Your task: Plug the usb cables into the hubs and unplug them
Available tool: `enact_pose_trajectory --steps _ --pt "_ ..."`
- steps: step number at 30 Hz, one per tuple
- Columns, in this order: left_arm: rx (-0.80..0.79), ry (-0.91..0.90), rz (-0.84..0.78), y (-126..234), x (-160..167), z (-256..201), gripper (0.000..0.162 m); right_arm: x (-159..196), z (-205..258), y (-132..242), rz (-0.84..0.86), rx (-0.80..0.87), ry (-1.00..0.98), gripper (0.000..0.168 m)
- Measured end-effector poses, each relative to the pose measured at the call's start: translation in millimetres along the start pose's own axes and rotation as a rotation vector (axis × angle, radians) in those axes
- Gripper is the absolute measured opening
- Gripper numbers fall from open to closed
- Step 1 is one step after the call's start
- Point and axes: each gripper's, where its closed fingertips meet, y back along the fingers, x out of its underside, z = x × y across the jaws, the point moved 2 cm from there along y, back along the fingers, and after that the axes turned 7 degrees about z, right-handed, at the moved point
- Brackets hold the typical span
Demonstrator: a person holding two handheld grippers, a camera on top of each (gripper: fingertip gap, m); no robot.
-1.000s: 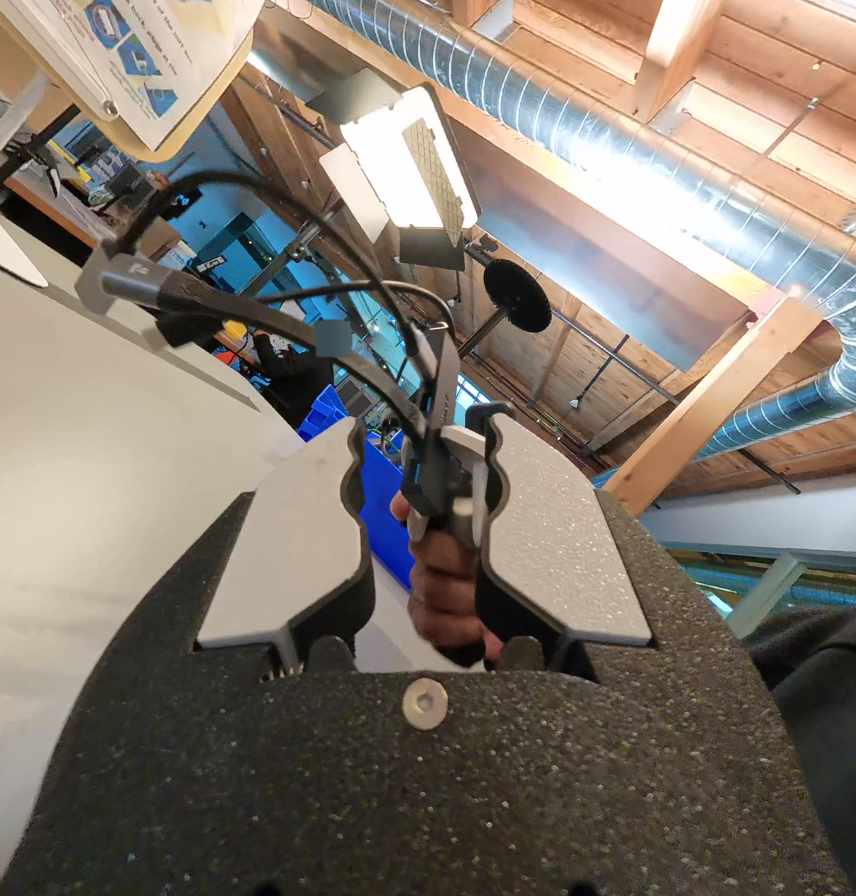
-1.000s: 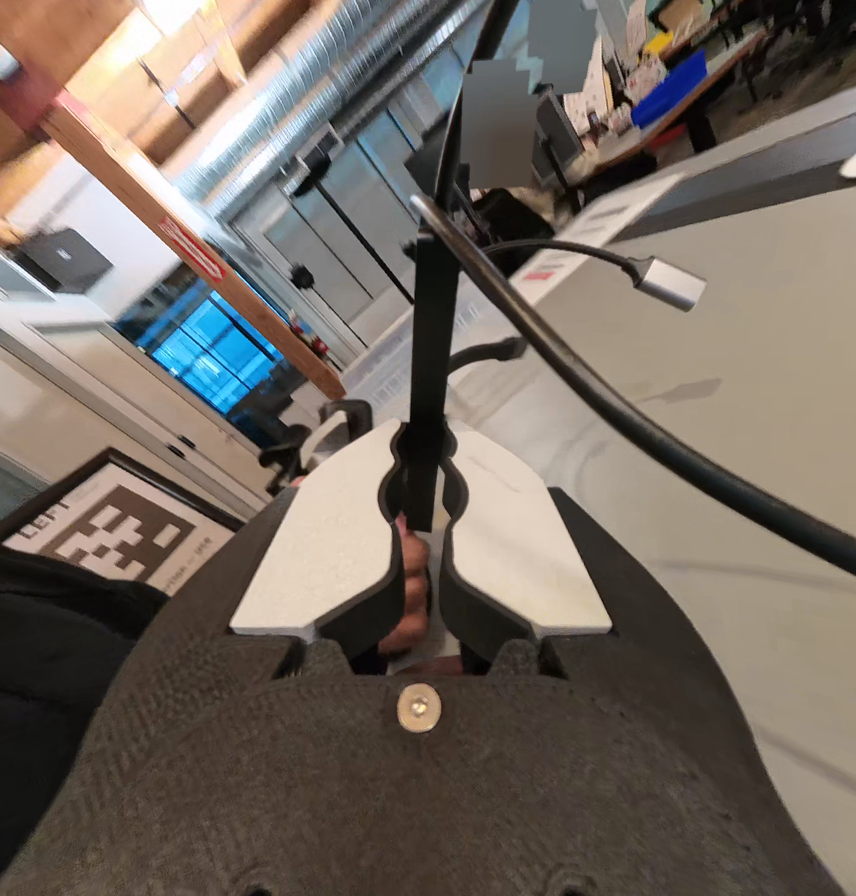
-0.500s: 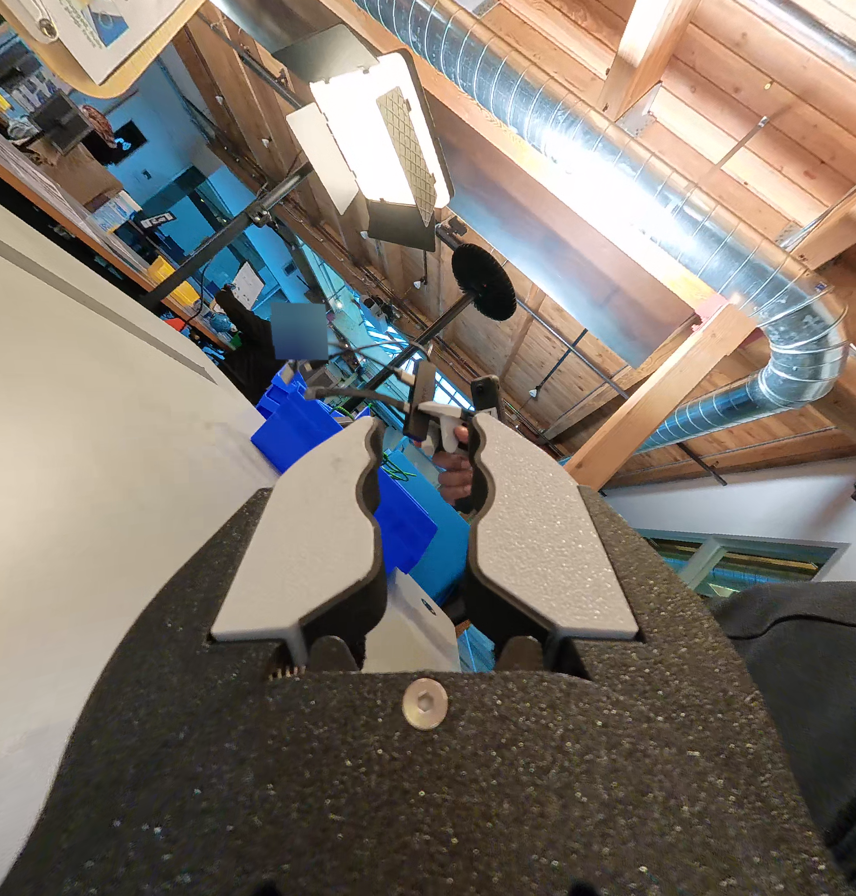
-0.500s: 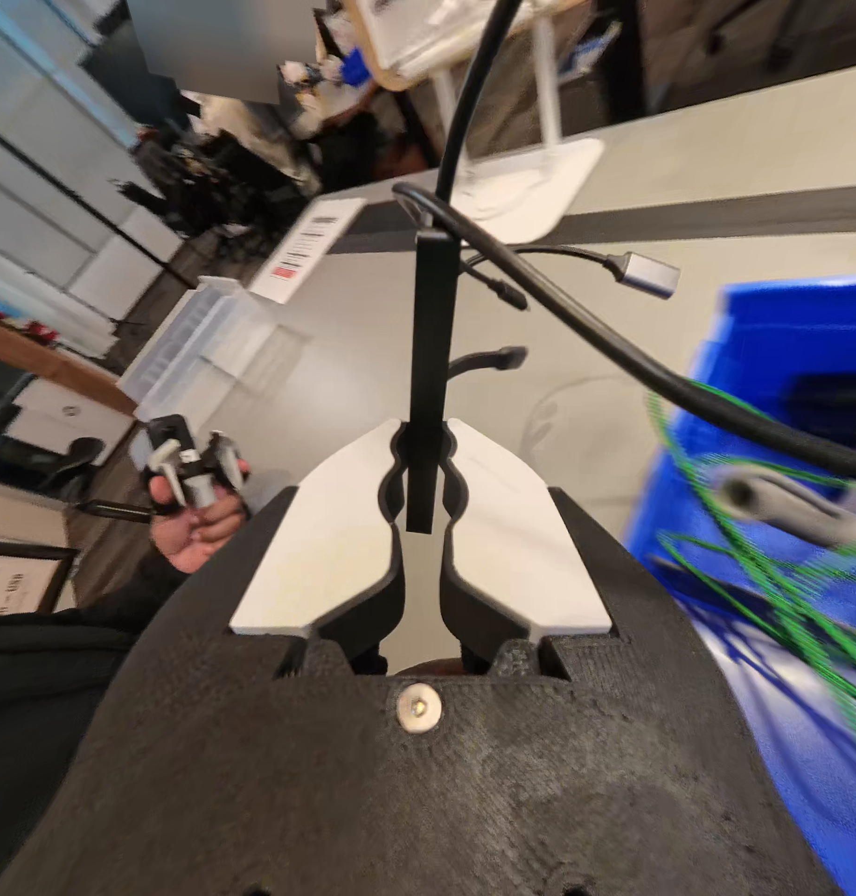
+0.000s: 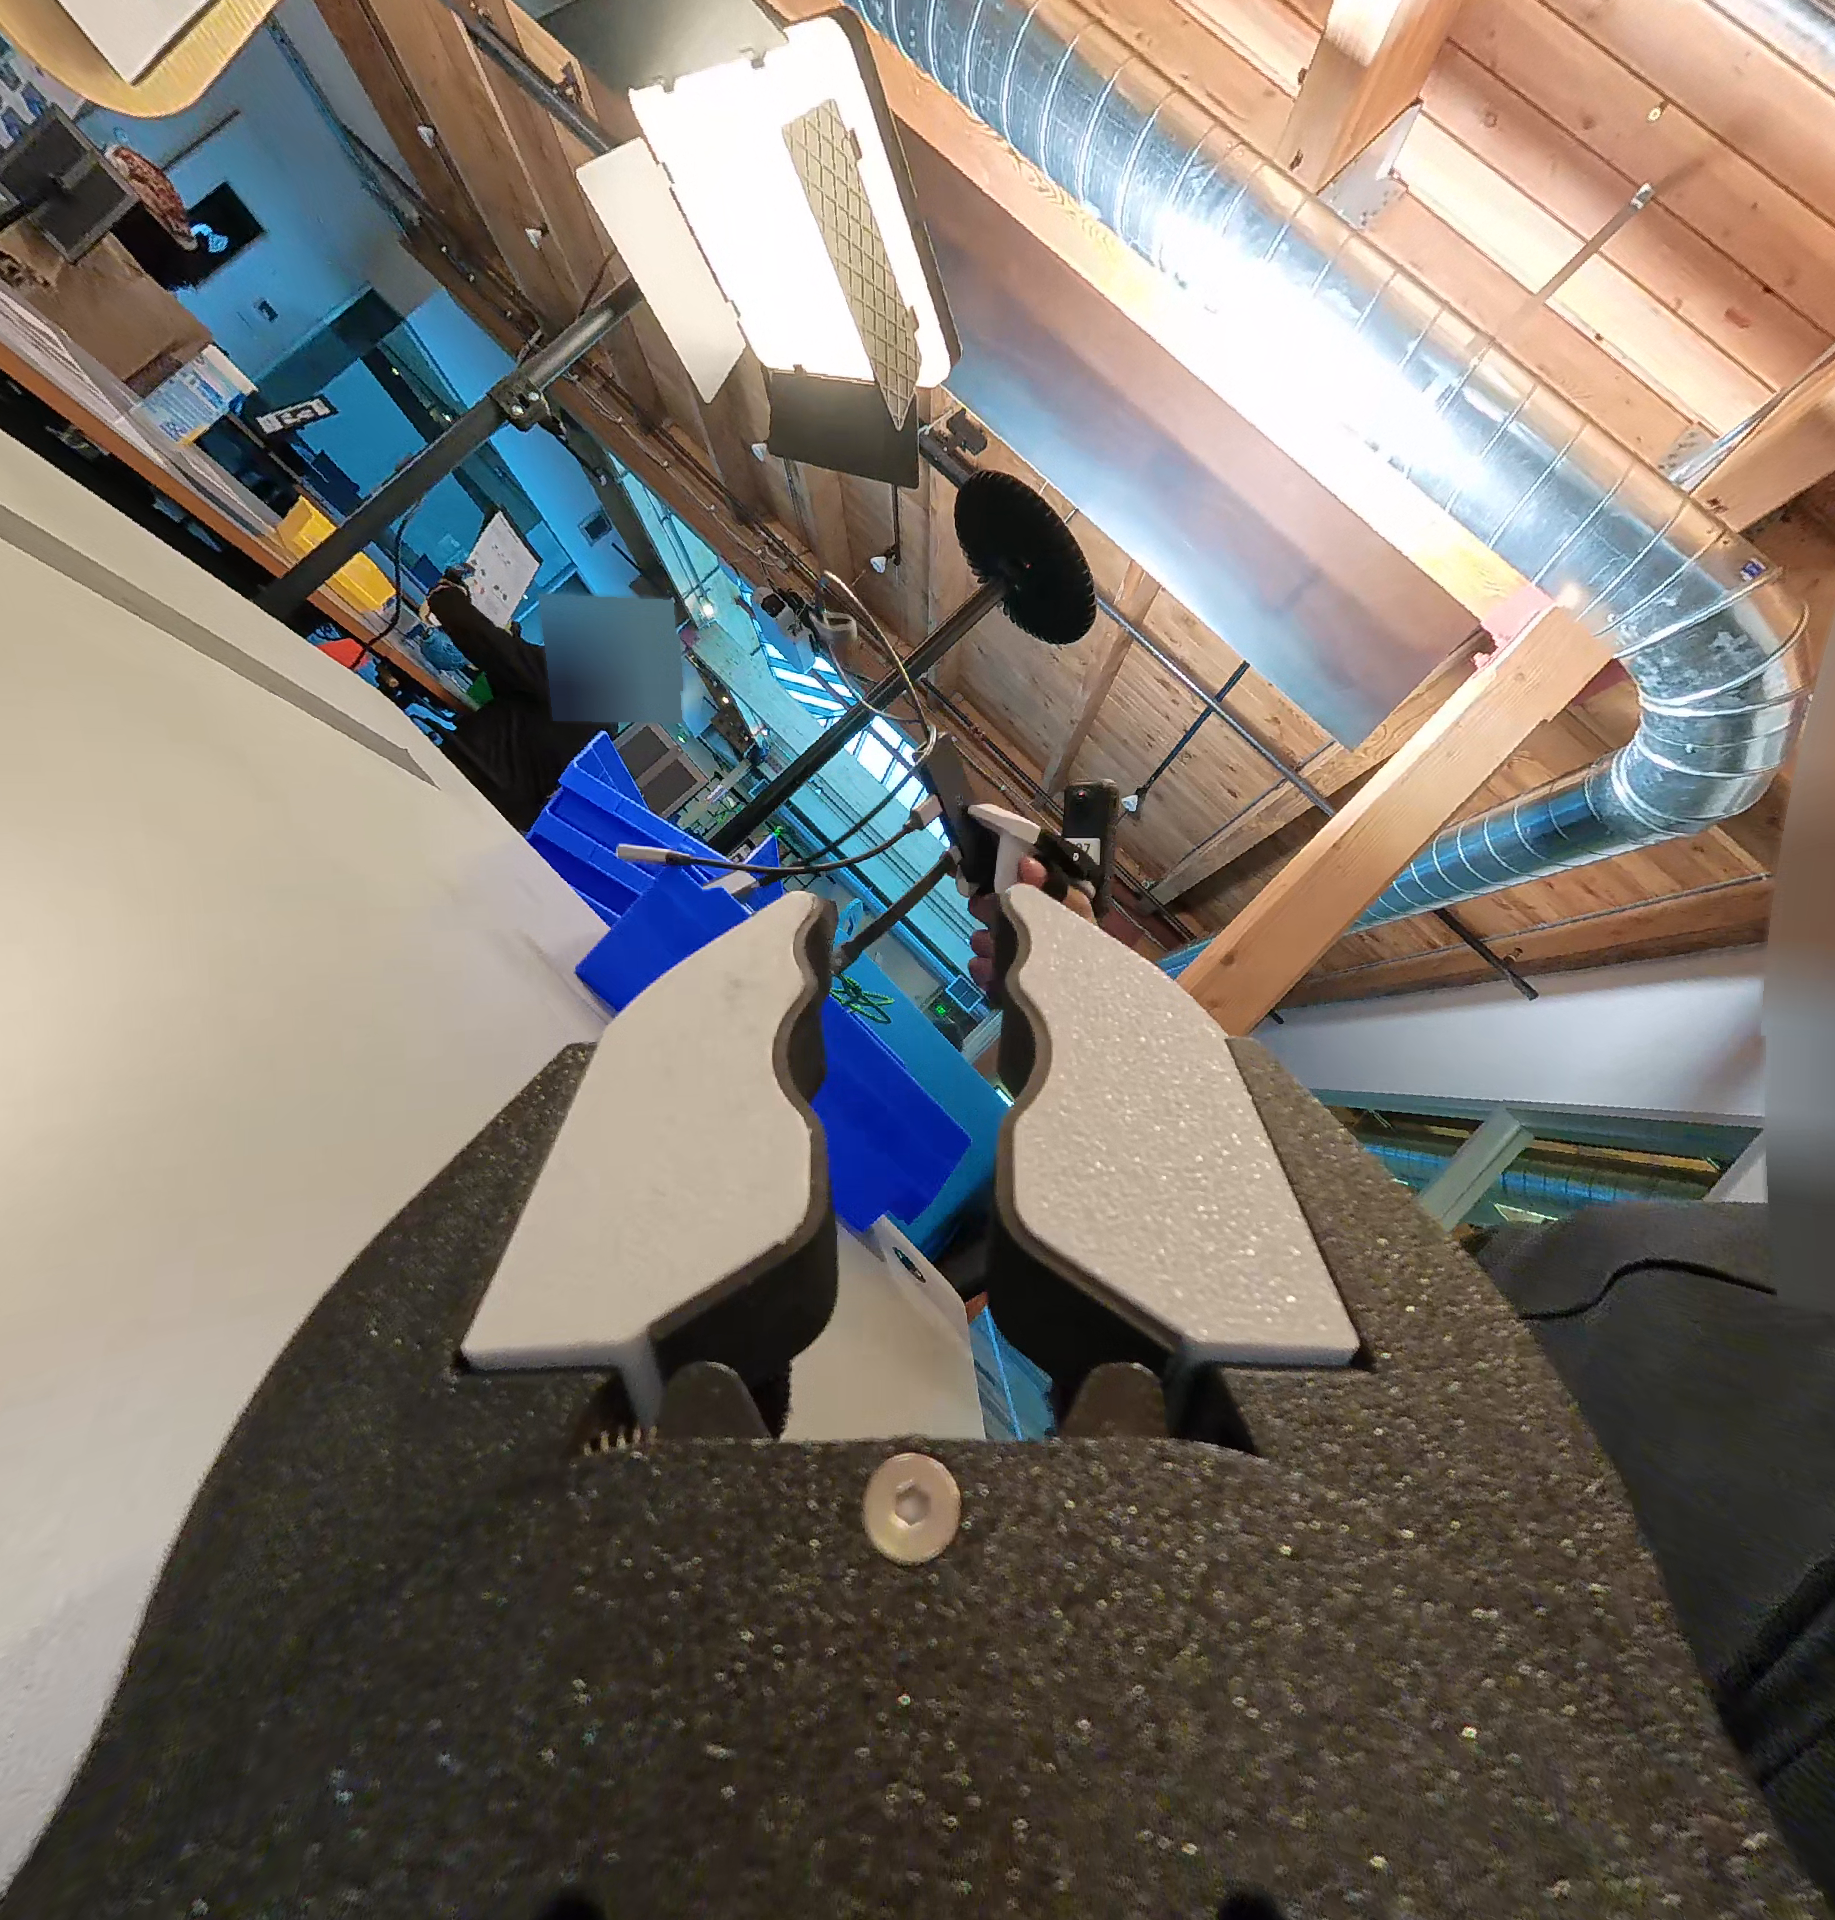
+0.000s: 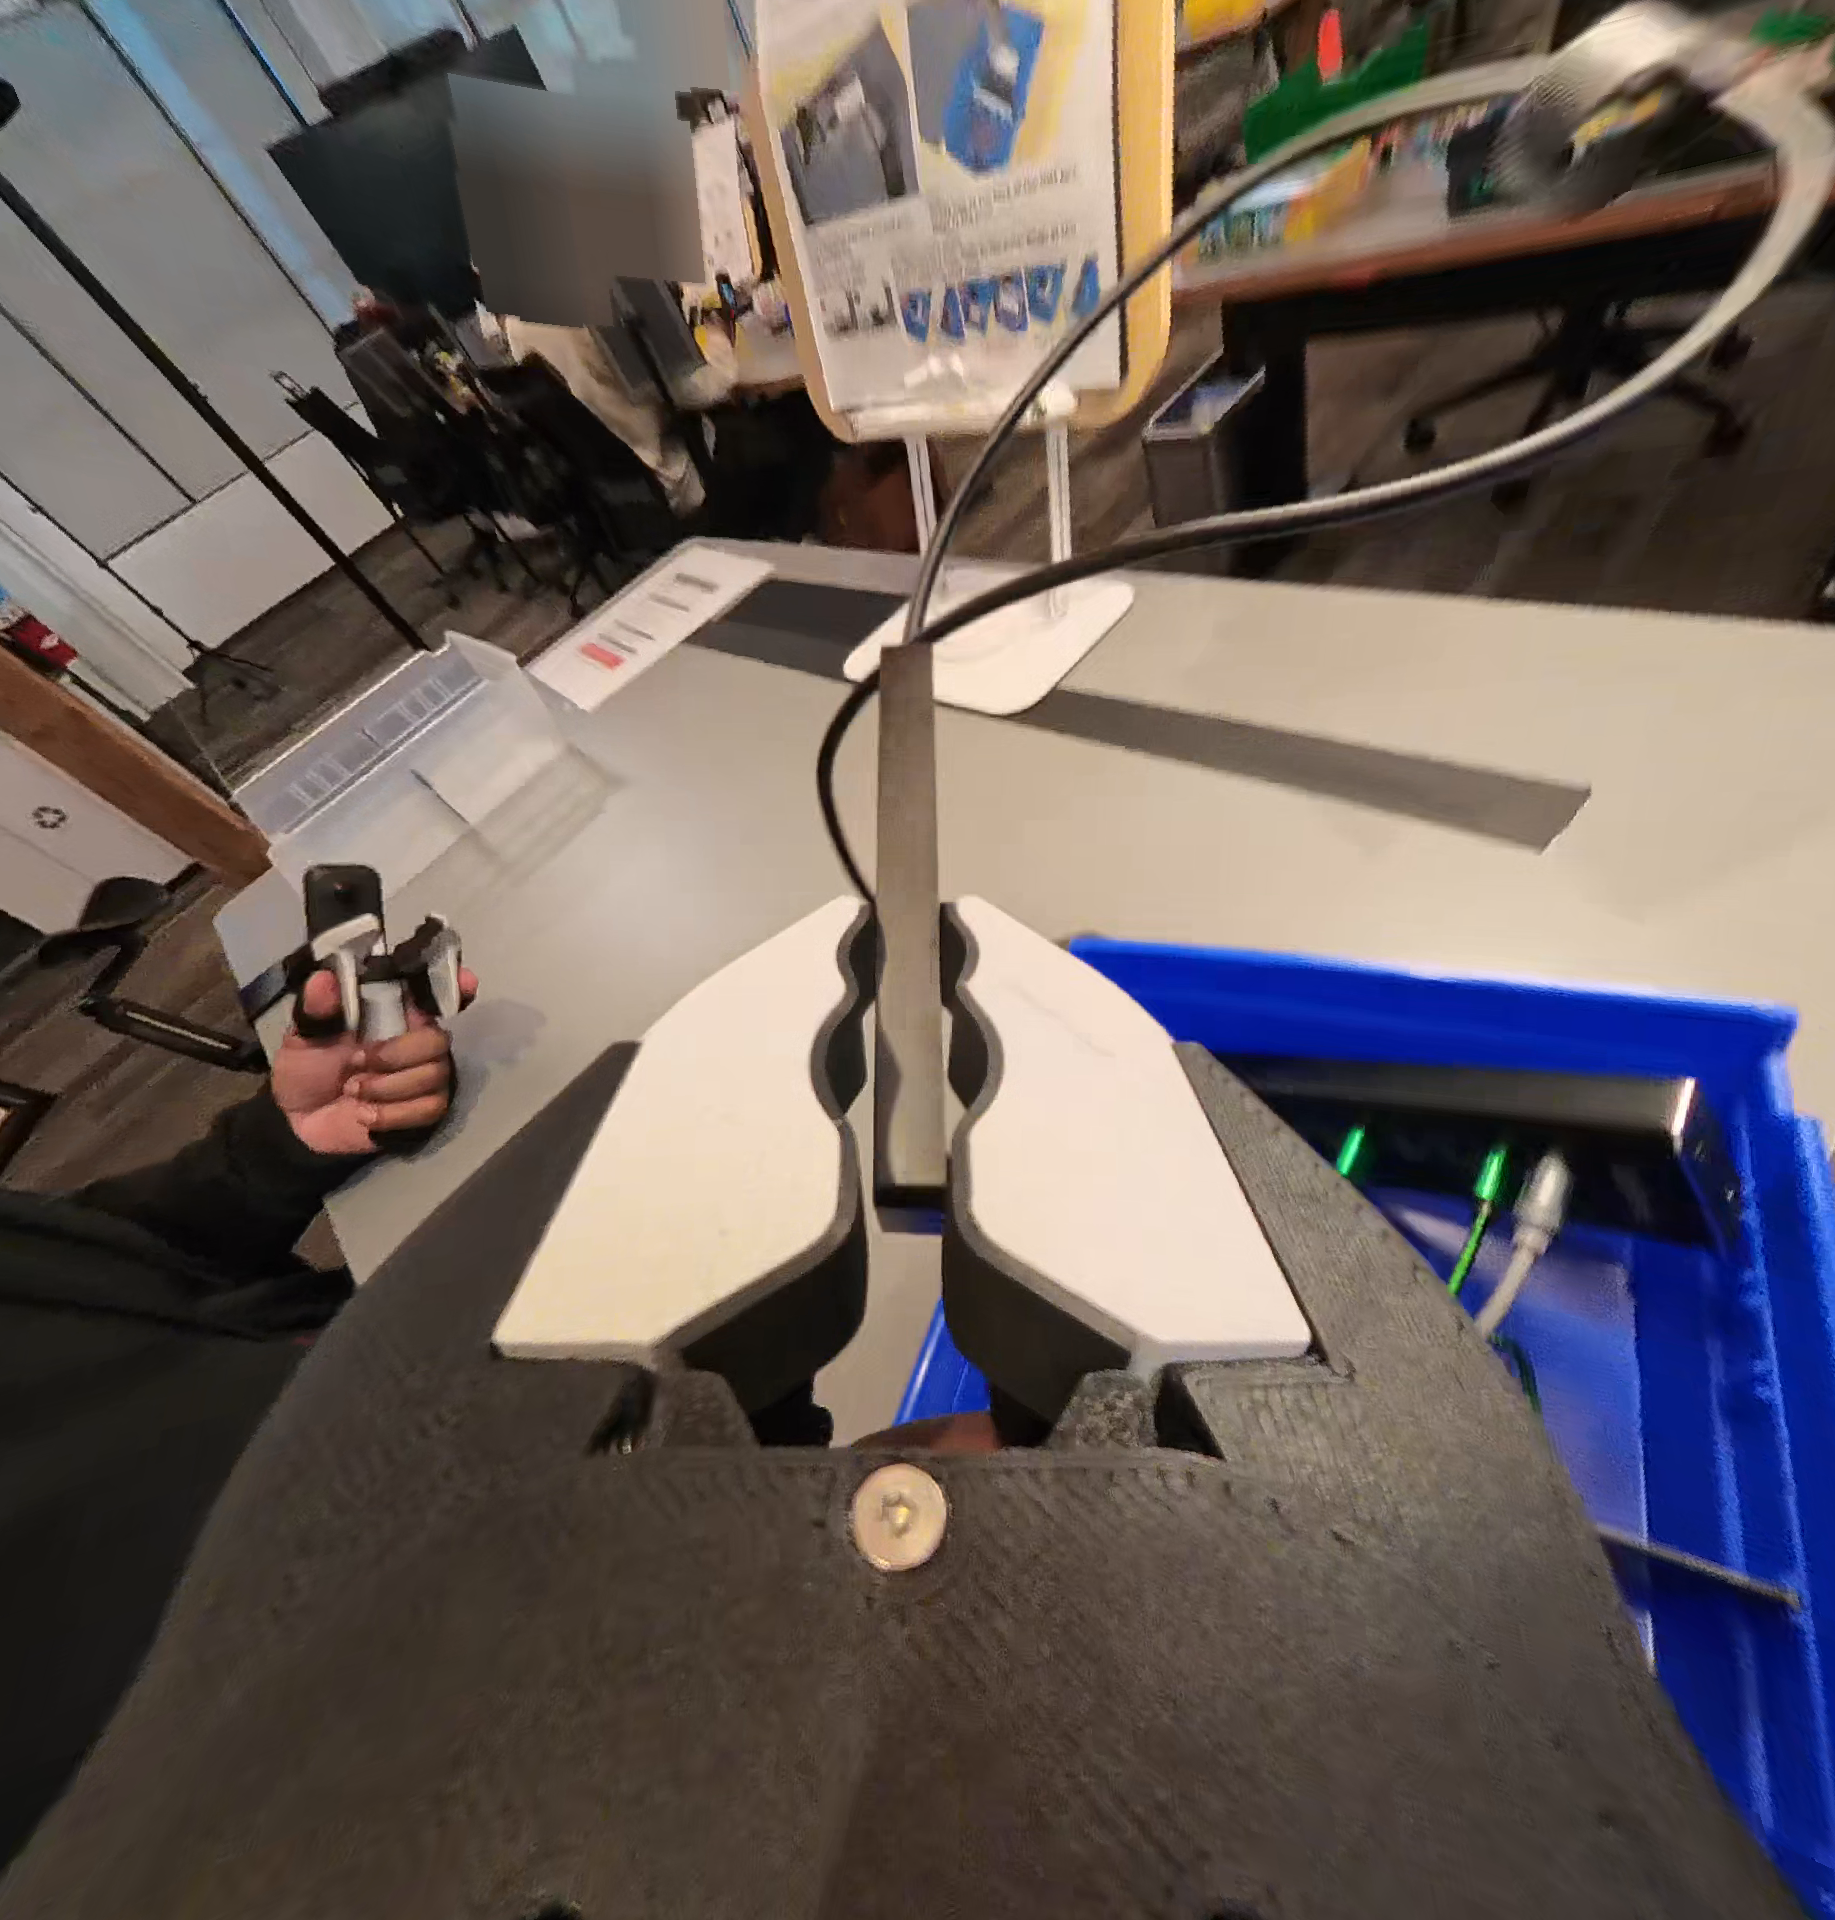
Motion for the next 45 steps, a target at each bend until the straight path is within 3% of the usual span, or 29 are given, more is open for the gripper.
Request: enact_pose_trajectory --steps 6,10,14,18,22,28,33,38,42,45 --pt "-0.004 -0.006 0.002 0 1 0 0.027 34 -30 -29 0.106 0.077 -0.104 0.01" --pt "-0.005 -0.005 0.004 0 1 0 0.027 58 -66 -24 0.089 0.128 -0.308 0.012" --pt "-0.002 -0.008 0.013 -1 2 0 0.026 90 -97 -19 0.174 0.297 -0.398 0.017" --pt "0.002 -0.008 0.011 -1 2 -1 0.026 125 -122 -14 0.41 0.599 -0.257 0.012" --pt "0.004 -0.01 0.012 -1 2 -1 0.026 106 -117 -7 0.396 0.685 -0.149 0.028" --pt "0.004 -0.012 0.015 -1 2 -2 0.025 75 -87 -3 0.414 0.582 0.033 0.035" --pt "0.001 -0.015 0.011 1 1 -3 0.025 118 -49 5 0.596 0.411 0.095 0.039" --pt "-0.011 -0.079 0.065 -4 8 -7 0.026 142 -3 24 0.49 0.253 0.046 0.049" --pt "-0.012 -0.112 0.109 -8 15 -11 0.025 151 17 27 0.525 0.346 0.204 0.051" --pt "-0.005 -0.099 0.121 -10 17 -11 0.026 141 31 1 0.594 0.378 0.435 0.049"
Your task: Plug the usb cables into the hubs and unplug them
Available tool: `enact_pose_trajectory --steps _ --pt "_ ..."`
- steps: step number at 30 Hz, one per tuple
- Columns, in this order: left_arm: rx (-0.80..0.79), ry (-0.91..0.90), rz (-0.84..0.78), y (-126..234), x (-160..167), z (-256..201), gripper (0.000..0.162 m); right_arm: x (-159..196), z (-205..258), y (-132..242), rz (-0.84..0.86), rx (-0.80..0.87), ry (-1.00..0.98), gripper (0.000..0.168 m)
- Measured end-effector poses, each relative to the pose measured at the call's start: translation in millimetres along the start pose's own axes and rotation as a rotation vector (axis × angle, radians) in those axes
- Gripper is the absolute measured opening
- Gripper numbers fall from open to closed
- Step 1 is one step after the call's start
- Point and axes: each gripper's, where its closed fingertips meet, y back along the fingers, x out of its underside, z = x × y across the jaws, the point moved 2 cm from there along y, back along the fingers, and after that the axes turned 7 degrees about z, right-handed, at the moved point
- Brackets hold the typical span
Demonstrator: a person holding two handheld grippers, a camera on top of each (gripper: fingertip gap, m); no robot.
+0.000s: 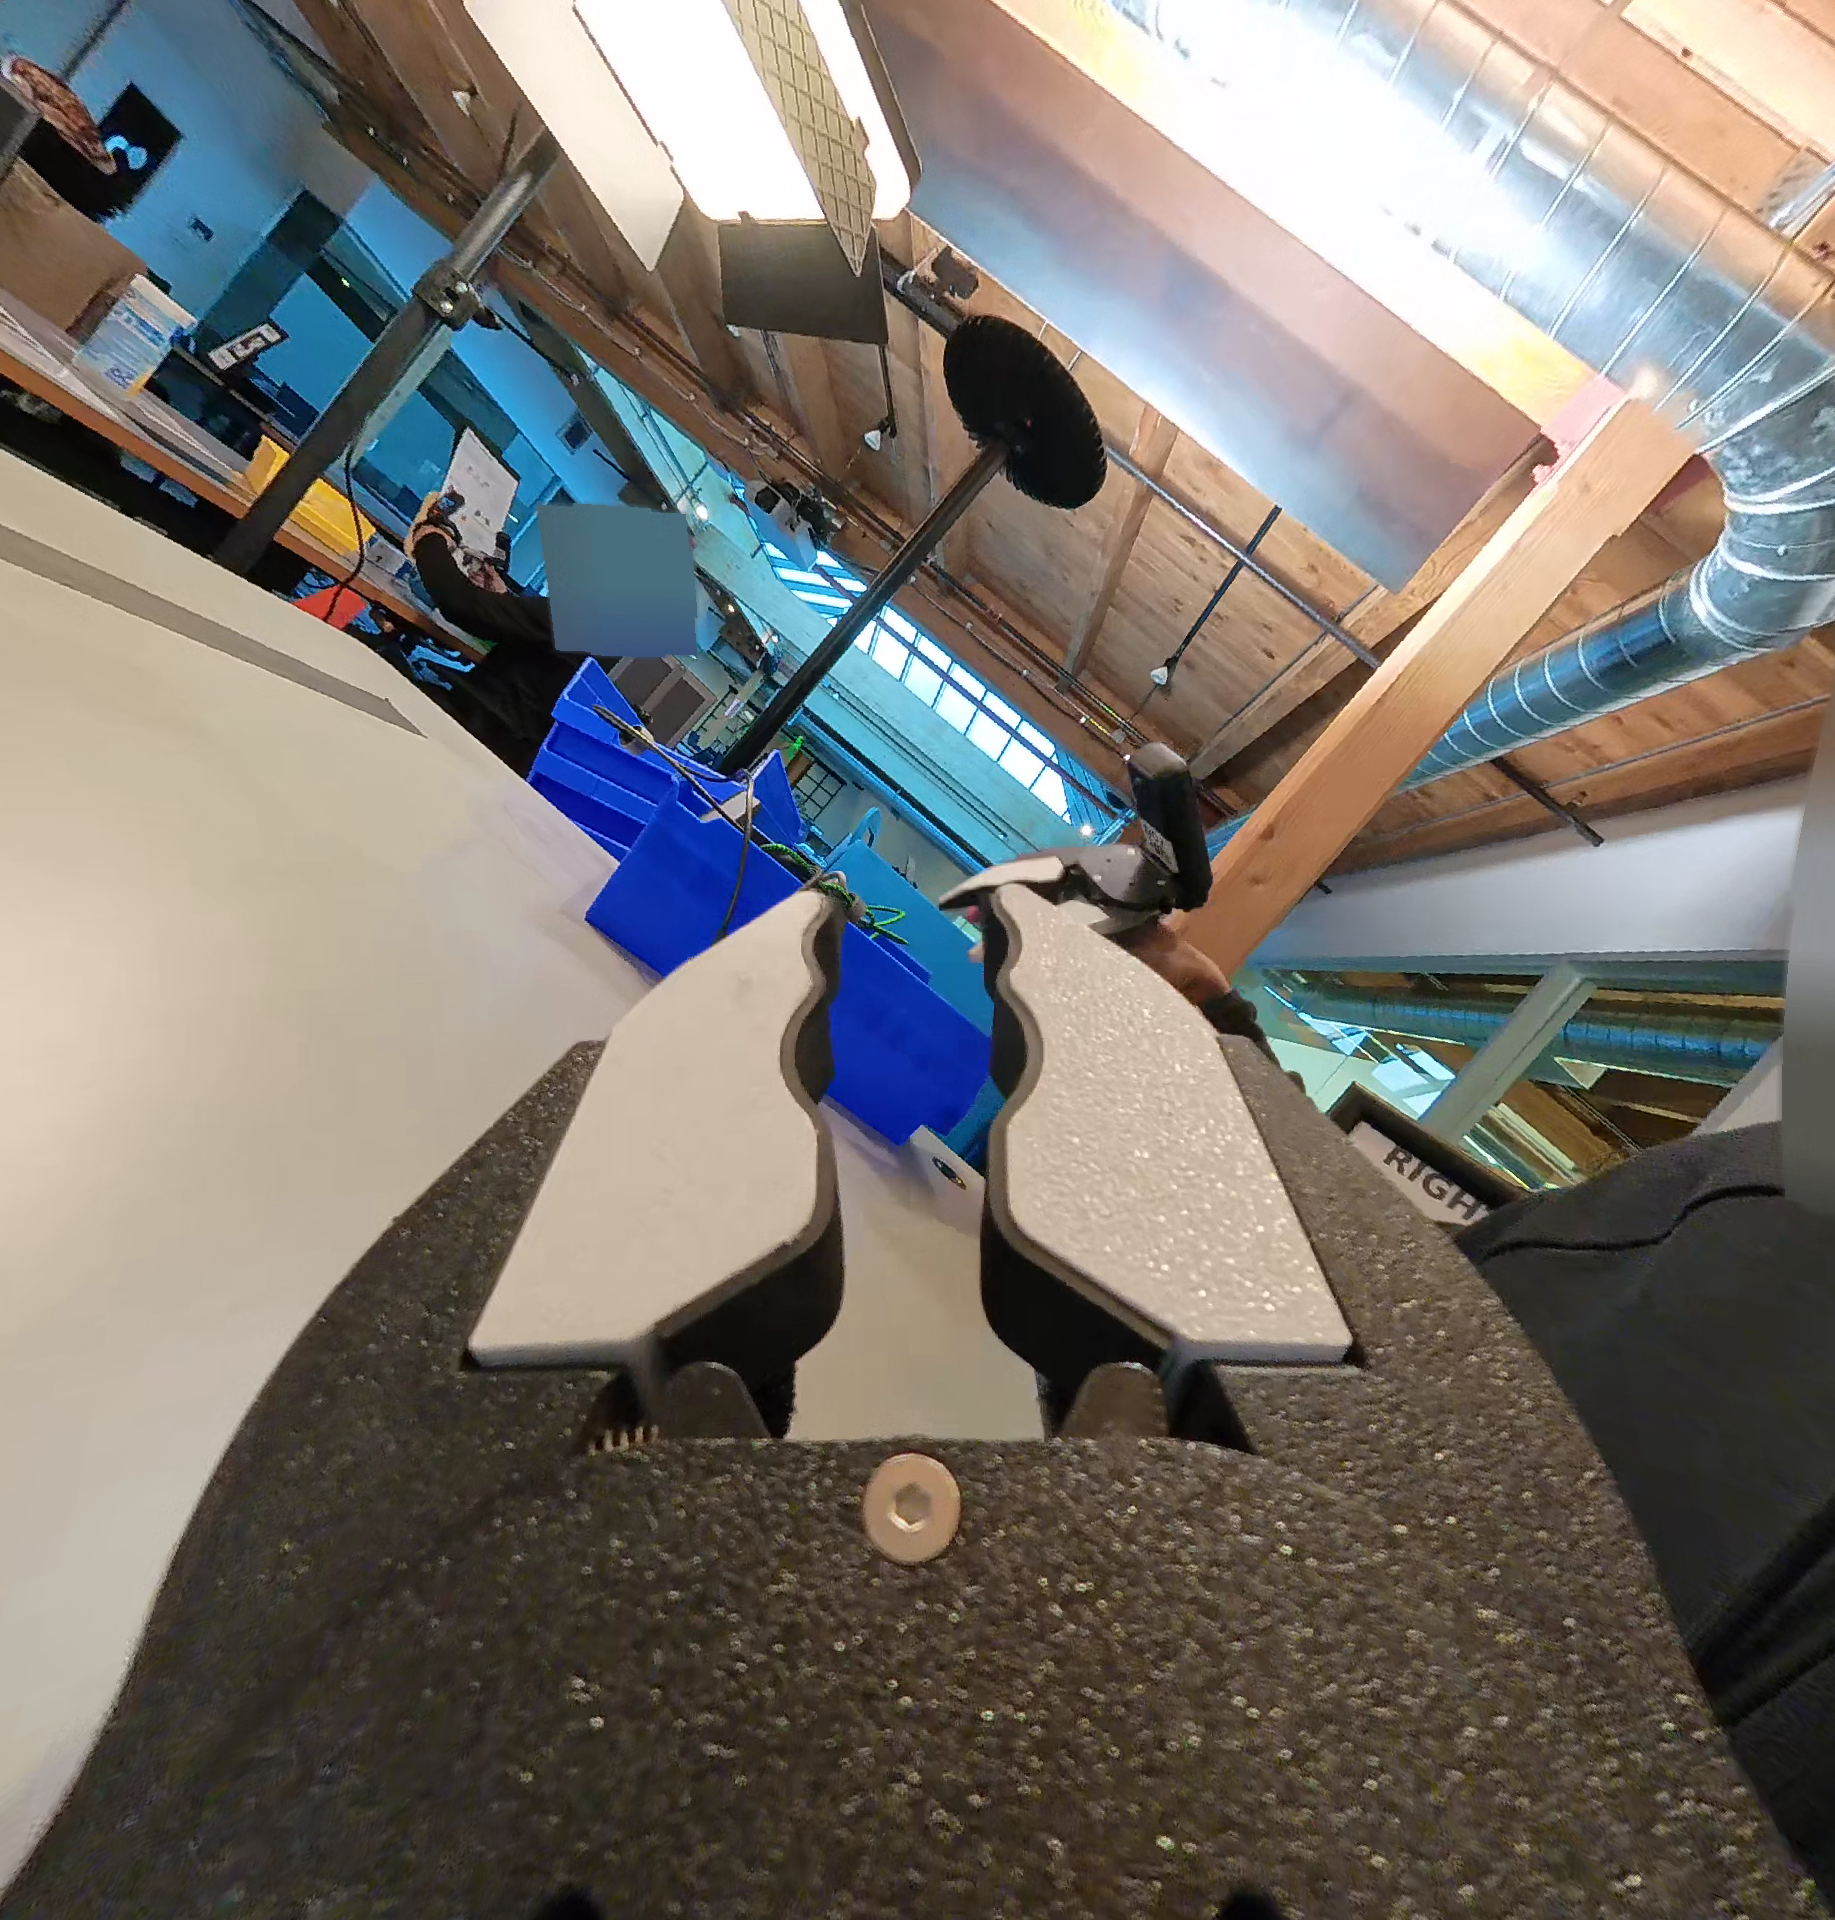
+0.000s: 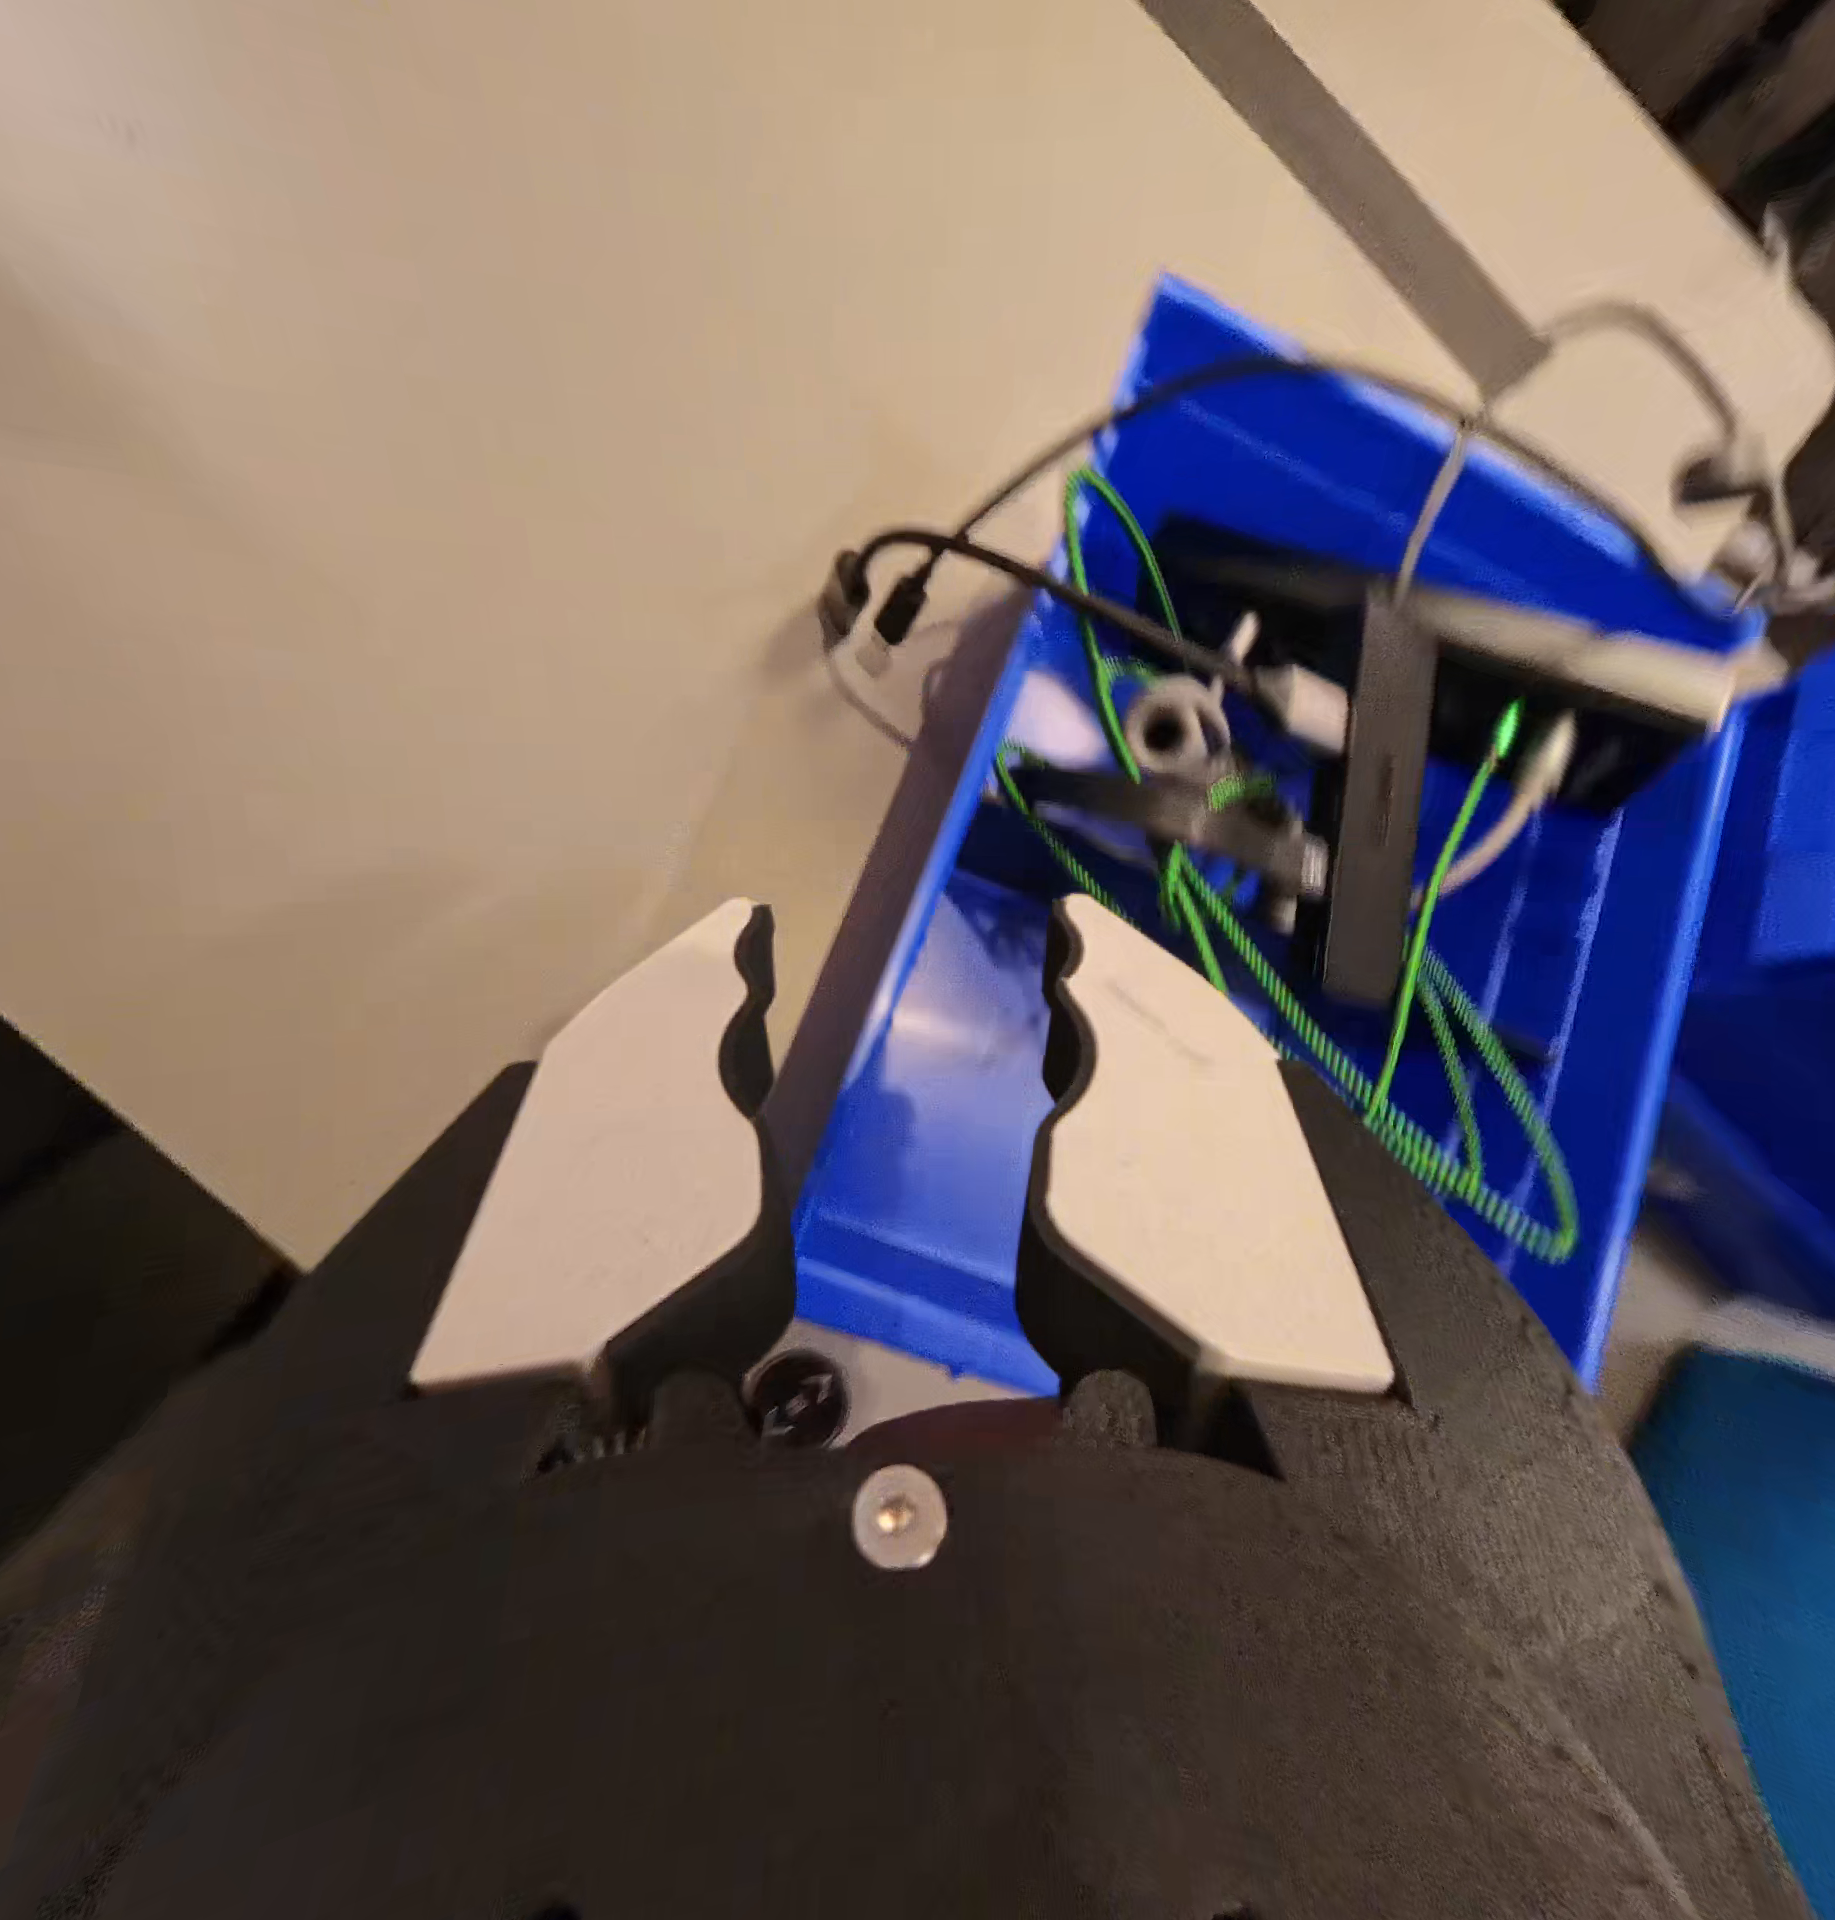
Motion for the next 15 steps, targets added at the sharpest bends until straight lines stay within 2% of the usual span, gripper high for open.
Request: enact_pose_trajectory --steps 3,6,11,13,15 --pt "0.008 0.006 0.002 0 1 -1 0.025 -40 4 -22 -0.004 0.048 0.22 0.05" --pt "0.004 0.005 -0.006 1 0 -1 0.025 -69 7 -51 0.02 -0.001 0.387 0.041" --pt "0.001 0.015 -0.017 2 -1 1 0.025 -53 -3 -102 0.392 0.015 0.616 0.037" --pt "-0.001 0.019 -0.022 3 -2 2 0.025 -52 -10 -114 0.454 0.058 0.656 0.032" --pt "0.0 0.026 -0.023 3 -2 3 0.025 -57 -10 -117 0.454 0.073 0.664 0.02"
